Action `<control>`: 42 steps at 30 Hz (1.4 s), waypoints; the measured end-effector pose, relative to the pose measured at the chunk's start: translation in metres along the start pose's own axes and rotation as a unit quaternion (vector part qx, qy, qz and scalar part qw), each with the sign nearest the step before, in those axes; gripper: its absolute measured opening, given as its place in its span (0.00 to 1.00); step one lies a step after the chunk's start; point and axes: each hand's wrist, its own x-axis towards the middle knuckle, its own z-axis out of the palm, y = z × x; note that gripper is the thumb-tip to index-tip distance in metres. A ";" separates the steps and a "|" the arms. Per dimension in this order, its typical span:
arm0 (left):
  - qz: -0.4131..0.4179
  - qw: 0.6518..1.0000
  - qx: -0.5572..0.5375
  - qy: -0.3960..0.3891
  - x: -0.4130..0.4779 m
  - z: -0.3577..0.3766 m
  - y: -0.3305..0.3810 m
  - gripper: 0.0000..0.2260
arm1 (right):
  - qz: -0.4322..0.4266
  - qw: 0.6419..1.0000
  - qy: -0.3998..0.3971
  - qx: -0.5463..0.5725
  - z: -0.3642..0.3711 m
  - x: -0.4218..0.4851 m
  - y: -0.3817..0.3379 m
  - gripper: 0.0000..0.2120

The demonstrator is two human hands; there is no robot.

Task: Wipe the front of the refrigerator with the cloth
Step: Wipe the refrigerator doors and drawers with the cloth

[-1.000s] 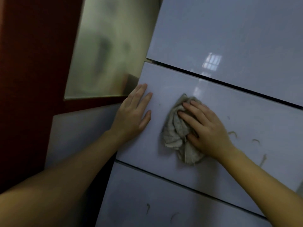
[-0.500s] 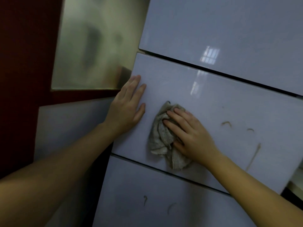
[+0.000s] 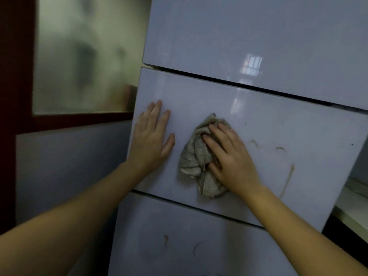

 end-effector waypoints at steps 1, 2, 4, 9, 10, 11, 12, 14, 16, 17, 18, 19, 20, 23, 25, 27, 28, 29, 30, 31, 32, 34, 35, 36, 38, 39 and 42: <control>-0.007 1.000 -0.002 0.001 -0.001 0.002 0.003 0.27 | -0.013 1.000 -0.005 -0.003 -0.001 -0.005 0.003 0.27; -0.011 1.000 -0.002 0.001 -0.001 0.002 0.004 0.27 | -0.020 1.000 -0.009 -0.007 -0.002 -0.012 0.006 0.27; -0.008 1.000 -0.002 -0.004 0.000 0.001 0.003 0.27 | -0.024 0.999 -0.017 -0.016 -0.008 -0.026 0.015 0.28; 0.032 0.999 0.004 -0.009 -0.004 -0.003 0.000 0.25 | -0.003 0.999 -0.022 -0.040 -0.032 -0.050 0.038 0.29; 0.040 0.999 0.004 -0.014 -0.005 -0.003 0.002 0.25 | 0.003 0.999 -0.021 -0.042 -0.036 -0.049 0.042 0.29; 0.044 0.999 0.005 -0.019 -0.006 -0.004 0.003 0.25 | 0.010 0.999 -0.020 -0.042 -0.040 -0.047 0.044 0.29; 0.043 0.999 0.005 -0.022 -0.006 -0.004 0.004 0.24 | 0.021 0.999 -0.018 -0.039 -0.042 -0.043 0.044 0.29; 0.042 0.999 0.006 -0.023 -0.006 -0.004 0.002 0.24 | 0.056 0.998 -0.006 -0.029 -0.042 -0.031 0.037 0.29; 0.047 0.999 0.014 -0.023 -0.006 -0.004 0.000 0.24 | 0.093 0.995 0.009 -0.017 -0.036 -0.015 0.023 0.28; 0.047 0.998 0.018 -0.025 -0.006 -0.003 -0.001 0.24 | 0.099 0.995 0.010 -0.011 -0.032 -0.008 0.016 0.27; 0.043 0.999 0.019 -0.028 -0.007 -0.003 -0.001 0.24 | 0.091 0.996 0.006 -0.005 -0.026 -0.002 0.010 0.27; 0.038 0.999 0.020 -0.029 -0.008 -0.003 0.000 0.25 | 0.069 0.998 -0.001 0.000 -0.019 0.002 0.004 0.27; 0.035 0.999 0.020 -0.029 -0.008 -0.003 0.001 0.25 | 0.040 0.999 -0.007 0.003 -0.011 0.003 -0.001 0.27; 0.042 0.998 0.022 -0.033 -0.008 -0.003 0.002 0.25 | -0.043 0.999 -0.022 0.000 0.008 -0.013 -0.010 0.23; 0.046 0.998 0.021 -0.036 -0.008 -0.004 0.000 0.25 | -0.063 0.997 -0.034 -0.008 0.008 -0.033 -0.006 0.23; 0.034 0.999 0.004 -0.040 -0.008 -0.005 0.000 0.24 | -0.053 0.998 -0.032 -0.015 0.000 -0.052 0.004 0.23; 0.025 0.999 -0.010 -0.043 -0.008 -0.005 0.002 0.24 | -0.041 0.999 -0.028 -0.023 -0.008 -0.060 0.011 0.23; 0.016 0.999 -0.021 -0.046 -0.007 -0.004 0.005 0.24 | -0.029 0.999 -0.025 -0.031 -0.016 -0.067 0.018 0.23; 0.006 0.998 -0.028 -0.051 -0.007 -0.004 0.009 0.25 | -0.019 0.999 -0.023 -0.038 -0.024 -0.072 0.026 0.24; -0.005 0.998 -0.030 -0.055 -0.006 -0.005 0.013 0.25 | -0.007 0.999 -0.023 -0.045 -0.033 -0.075 0.034 0.25; -0.014 0.998 -0.026 -0.059 -0.005 -0.006 0.018 0.26 | 0.007 0.998 -0.024 -0.051 -0.040 -0.077 0.042 0.26; -0.006 0.998 -0.006 -0.061 -0.005 -0.008 0.030 0.27 | 0.031 0.997 -0.026 -0.063 -0.053 -0.072 0.053 0.28; 0.016 0.998 0.005 -0.058 -0.004 -0.007 0.037 0.27 | 0.039 0.997 -0.027 -0.064 -0.057 -0.067 0.056 0.28; 0.042 0.997 0.015 -0.055 -0.003 -0.006 0.045 0.27 | 0.045 0.997 -0.027 -0.063 -0.059 -0.059 0.057 0.28; 0.081 0.995 0.025 -0.052 -0.002 0.001 0.062 0.26 | 0.055 0.996 -0.021 -0.060 -0.059 -0.043 0.057 0.28; 0.086 0.995 0.028 -0.052 -0.001 0.005 0.069 0.26 | 0.057 0.997 -0.017 -0.058 -0.058 -0.037 0.057 0.28; 0.081 0.995 0.040 -0.040 -0.002 0.017 0.077 0.26 | 0.040 0.998 -0.007 -0.055 -0.056 -0.032 0.065 0.27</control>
